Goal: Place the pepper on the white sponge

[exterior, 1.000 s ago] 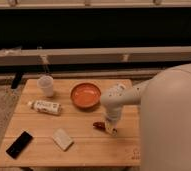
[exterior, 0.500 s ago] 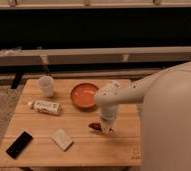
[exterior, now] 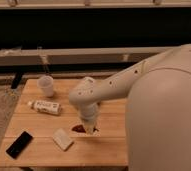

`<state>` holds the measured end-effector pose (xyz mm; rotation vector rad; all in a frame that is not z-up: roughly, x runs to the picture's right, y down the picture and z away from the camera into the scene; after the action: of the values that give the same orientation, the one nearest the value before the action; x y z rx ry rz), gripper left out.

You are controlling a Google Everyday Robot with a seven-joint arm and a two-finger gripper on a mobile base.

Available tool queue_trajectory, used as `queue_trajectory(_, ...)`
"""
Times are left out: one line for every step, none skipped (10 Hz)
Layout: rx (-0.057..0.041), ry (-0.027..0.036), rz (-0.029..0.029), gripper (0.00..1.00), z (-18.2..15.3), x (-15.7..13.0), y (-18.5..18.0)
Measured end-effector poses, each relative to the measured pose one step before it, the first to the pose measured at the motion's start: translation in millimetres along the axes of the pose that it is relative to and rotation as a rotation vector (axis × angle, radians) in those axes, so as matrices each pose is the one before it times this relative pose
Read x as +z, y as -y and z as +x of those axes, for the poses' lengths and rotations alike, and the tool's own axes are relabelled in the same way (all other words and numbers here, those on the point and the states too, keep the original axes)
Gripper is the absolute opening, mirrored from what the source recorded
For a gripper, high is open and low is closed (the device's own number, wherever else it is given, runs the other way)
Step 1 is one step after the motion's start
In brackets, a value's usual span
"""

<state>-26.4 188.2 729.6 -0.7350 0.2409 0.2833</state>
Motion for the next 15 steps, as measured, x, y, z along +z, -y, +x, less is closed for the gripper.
queue_trajectory(-0.02728, -0.01001, 0.00383, 0.0, -10.57, -3.33, -7.26)
queue_trajectory(-0.04234, -0.01162, 0.00347, 0.0, -14.6, -4.74, -13.46)
queue_trajectory(-0.02945, -0.00564, 0.0008, 0.0, -12.08, -4.03, -9.52)
queue_trajectory(-0.01747, -0.00626, 0.00247, 0.0, -6.72, -3.42, -2.32)
queue_trajectory(-0.02515, -0.00761, 0.00543, 0.0, -9.17, -3.59, -0.02)
queue_trajectory(-0.01724, -0.00675, 0.00123, 0.0, -3.22, -0.91, -0.7)
queue_trajectory(-0.01369, -0.00712, -0.00042, 0.0, -1.51, 1.71, -2.98)
queue_trajectory(0.00296, -0.00024, -0.00202, 0.0, -1.92, 1.99, -6.36)
queue_trajectory(0.00103, -0.00149, -0.00095, 0.0, 0.35, 0.22, -2.93)
queue_trajectory(-0.00286, -0.00178, -0.00068, 0.0, -1.37, -0.62, 0.29)
queue_trajectory(-0.0155, -0.00035, -0.00242, 0.0, -9.13, -0.77, -0.47)
queue_trajectory(-0.01131, -0.00017, -0.00125, 0.0, -8.08, -0.6, -1.22)
queue_trajectory(-0.00189, -0.00141, -0.00079, 0.0, -1.39, 0.48, -0.34)
queue_trajectory(-0.0015, -0.00324, -0.00259, 0.0, 2.13, 1.32, -1.08)
queue_trajectory(-0.00312, 0.00184, 0.00066, 0.0, -0.9, 1.13, -2.12)
